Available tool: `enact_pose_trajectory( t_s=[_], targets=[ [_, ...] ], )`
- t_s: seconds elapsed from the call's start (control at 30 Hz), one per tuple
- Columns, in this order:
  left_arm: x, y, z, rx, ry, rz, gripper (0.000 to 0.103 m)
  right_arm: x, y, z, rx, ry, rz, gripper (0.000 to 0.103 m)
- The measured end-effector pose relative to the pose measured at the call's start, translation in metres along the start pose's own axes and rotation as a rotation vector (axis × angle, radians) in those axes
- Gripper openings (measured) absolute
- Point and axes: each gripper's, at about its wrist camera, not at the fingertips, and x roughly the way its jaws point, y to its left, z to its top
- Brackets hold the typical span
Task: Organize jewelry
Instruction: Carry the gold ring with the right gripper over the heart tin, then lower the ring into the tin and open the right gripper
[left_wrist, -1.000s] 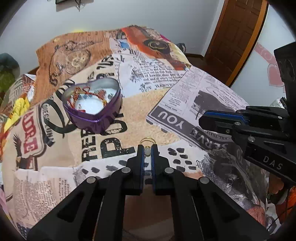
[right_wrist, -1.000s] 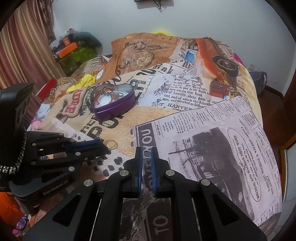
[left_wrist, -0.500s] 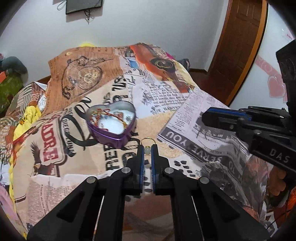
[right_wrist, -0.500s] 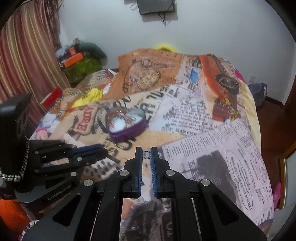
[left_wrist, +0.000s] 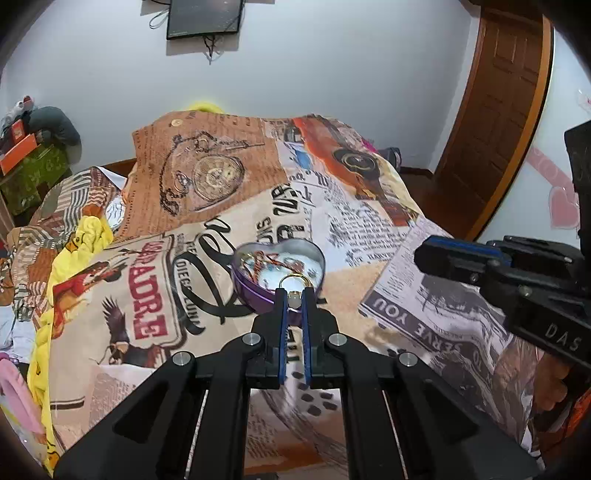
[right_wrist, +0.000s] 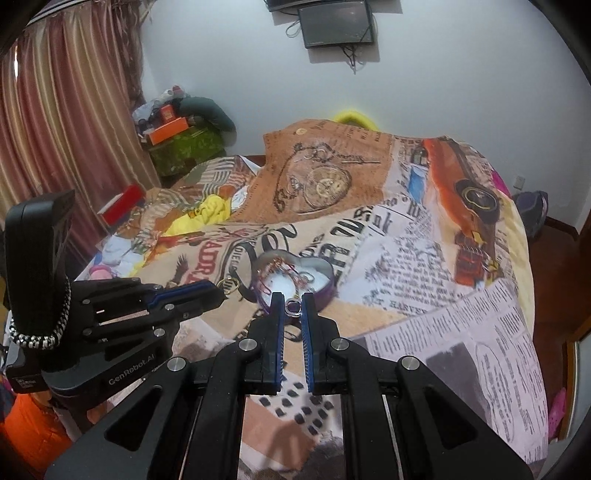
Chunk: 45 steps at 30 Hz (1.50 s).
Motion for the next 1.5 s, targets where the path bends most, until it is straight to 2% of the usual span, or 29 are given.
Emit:
enact_pose_trajectory(
  t_s=[0.27,1.0,1.27,1.5],
  targets=[
    [0.010,0.016,0.005,-0.026,-0.005,0.001,0.005,0.020,0.003,0.009,-0.011,0.013,0.004,0.008],
    [0.074,0.026,0.012,-0.005,0.076,-0.027,0.005,0.089,-0.006,0.021,-0.005,0.122,0.020,0.008],
    [0.081,0.029,0.012,-0.017,0.085,-0.053,0.005,0.109,-0.012,0.014,0.019,0.190,0.050,0.008],
    [0.079,0.030,0.011,-0.021,0.080,-0.054,0.005,0.112,-0.010,0.013,0.014,0.204,0.050,0.008]
  ],
)
